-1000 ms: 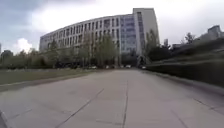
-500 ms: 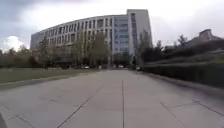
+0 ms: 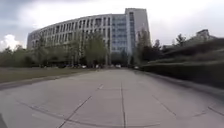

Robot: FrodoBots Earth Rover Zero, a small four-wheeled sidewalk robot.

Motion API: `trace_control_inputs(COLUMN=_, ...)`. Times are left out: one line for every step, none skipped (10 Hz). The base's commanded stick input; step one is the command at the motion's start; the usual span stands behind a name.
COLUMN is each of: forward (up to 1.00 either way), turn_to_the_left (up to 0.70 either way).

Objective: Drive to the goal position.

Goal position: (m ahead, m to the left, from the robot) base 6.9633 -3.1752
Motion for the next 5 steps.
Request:
trace_control_inputs(forward=1.0, turn_to_the_left=0.0)
trace_control_inputs(forward=1.0, turn_to_the_left=0.0)
trace_control_inputs(forward=1.0, turn_to_the_left=0.0)
trace_control_inputs(forward=1.0, turn_to_the_left=0.0)
trace_control_inputs(forward=1.0, turn_to_the_left=0.0)
